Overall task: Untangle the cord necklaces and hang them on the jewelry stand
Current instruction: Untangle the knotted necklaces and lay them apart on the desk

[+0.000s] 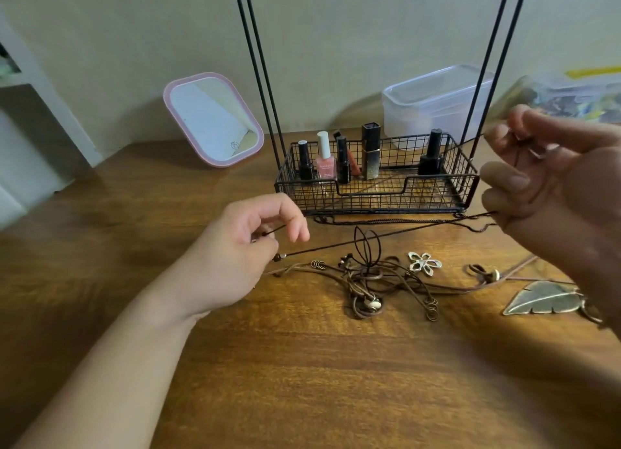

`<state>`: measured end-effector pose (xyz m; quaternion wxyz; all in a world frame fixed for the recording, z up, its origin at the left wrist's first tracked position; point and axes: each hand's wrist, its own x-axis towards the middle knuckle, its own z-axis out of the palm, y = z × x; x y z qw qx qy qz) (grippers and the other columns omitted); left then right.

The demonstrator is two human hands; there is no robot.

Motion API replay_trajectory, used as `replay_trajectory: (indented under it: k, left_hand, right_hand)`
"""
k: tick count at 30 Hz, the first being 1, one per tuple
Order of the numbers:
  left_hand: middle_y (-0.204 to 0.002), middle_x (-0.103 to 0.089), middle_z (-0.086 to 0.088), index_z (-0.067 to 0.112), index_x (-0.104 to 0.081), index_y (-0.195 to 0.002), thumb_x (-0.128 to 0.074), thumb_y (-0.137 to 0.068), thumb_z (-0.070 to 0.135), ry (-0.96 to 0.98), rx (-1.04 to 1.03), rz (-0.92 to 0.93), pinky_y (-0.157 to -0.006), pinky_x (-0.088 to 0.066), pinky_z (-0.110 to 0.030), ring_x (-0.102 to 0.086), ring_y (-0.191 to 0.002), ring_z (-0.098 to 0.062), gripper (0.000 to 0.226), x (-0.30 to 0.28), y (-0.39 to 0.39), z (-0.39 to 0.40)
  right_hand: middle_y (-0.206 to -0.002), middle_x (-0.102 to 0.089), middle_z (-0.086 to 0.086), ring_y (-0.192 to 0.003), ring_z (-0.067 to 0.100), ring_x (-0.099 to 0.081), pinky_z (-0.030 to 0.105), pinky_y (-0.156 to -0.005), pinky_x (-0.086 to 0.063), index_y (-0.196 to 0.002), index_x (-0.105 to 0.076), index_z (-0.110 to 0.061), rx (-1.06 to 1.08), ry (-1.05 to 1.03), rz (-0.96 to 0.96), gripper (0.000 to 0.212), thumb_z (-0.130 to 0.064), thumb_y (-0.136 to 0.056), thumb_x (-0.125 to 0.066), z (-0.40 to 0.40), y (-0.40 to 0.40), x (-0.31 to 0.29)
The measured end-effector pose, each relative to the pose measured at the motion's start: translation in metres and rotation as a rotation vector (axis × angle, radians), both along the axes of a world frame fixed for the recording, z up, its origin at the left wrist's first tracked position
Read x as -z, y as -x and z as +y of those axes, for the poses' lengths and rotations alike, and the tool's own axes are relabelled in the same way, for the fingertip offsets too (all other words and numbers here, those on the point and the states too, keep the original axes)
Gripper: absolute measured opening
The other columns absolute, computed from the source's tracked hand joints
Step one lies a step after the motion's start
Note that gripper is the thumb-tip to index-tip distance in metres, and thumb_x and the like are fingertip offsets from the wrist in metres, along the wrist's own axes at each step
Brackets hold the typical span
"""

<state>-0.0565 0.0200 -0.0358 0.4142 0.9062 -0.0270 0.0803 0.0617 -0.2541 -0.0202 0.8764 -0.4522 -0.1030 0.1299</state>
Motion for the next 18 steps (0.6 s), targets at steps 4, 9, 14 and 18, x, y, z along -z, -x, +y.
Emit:
replay_trajectory:
  k: [4,9,14,18]
  left_hand:
    - [-0.092,-0.066,0.021,0.040,-0.070,-0.084,-0.044,-0.093,-0.005,-0.268,-0.127,0.043,-0.064,-0.041,-0.010,-0.059,-0.077,0.010,0.053,0.007,-0.003,-0.004]
    - [-0.087,-0.066,0.017,0.039,-0.071,-0.095,-0.051,-0.093,-0.003,-0.209,-0.247,0.041,-0.049,-0.037,-0.007,-0.058,-0.057,0.006,0.047,0.011,-0.005,-0.004]
    - [-0.094,-0.065,0.022,0.042,-0.067,-0.107,-0.071,-0.087,0.009,-0.162,-0.303,0.012,-0.064,-0.033,-0.005,-0.057,-0.083,0.001,0.038,0.008,-0.005,-0.003]
    - [-0.102,-0.062,0.024,0.044,-0.060,-0.119,-0.077,-0.083,0.016,-0.172,-0.297,0.037,-0.058,-0.037,-0.007,-0.058,-0.078,-0.005,0.048,0.007,-0.005,-0.003]
  right_hand:
    - [-0.076,-0.058,-0.010,-0.040,0.008,-0.032,0.020,-0.037,-0.019,-0.075,-0.058,-0.023,0.026,0.102,-0.008,0.017,-0.018,-0.091,-0.053,-0.001,-0.001,-0.001]
    - [-0.079,-0.067,0.000,-0.033,0.007,-0.032,0.016,-0.032,-0.023,-0.078,-0.067,-0.017,0.086,0.400,-0.111,0.032,0.000,-0.094,-0.045,-0.001,0.000,-0.001]
    - [-0.045,-0.057,-0.020,-0.029,0.006,-0.041,0.010,-0.033,-0.029,-0.069,-0.075,-0.026,0.172,1.125,-0.647,0.044,0.002,-0.093,-0.052,0.008,0.020,-0.001]
    - [-0.067,-0.063,-0.033,-0.063,0.000,-0.064,0.020,-0.059,-0.045,-0.069,-0.069,-0.044,0.126,1.566,-0.948,0.021,-0.028,-0.083,-0.065,0.028,0.031,0.004]
